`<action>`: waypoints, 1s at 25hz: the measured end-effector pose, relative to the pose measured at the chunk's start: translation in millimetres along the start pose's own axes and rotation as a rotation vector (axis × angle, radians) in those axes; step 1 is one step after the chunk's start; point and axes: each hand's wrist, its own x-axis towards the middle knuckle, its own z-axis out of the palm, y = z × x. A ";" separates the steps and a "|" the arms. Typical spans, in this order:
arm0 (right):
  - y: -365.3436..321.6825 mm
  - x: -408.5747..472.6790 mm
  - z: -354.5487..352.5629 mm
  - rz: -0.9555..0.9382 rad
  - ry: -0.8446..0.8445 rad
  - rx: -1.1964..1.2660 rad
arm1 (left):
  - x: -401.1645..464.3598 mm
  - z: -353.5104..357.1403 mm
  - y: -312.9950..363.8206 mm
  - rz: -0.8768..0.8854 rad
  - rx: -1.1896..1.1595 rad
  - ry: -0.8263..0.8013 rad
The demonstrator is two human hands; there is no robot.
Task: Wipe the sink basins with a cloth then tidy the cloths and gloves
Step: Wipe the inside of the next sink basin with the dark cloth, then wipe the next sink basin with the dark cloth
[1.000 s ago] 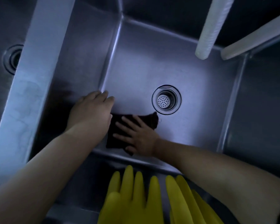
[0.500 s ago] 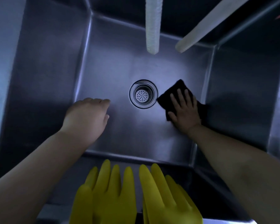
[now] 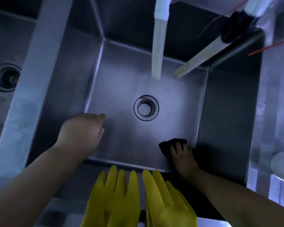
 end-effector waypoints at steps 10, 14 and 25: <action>-11.3 28.0 -86.6 -0.235 -0.053 0.081 | -60.8 -40.0 23.4 -0.132 -0.005 -0.013; -31.7 11.0 -158.6 -0.145 0.260 0.362 | -93.4 -61.5 34.4 -0.202 -0.141 0.022; -135.0 -78.4 -283.8 -0.399 0.803 0.802 | -144.8 -115.0 20.9 -0.301 -0.602 0.330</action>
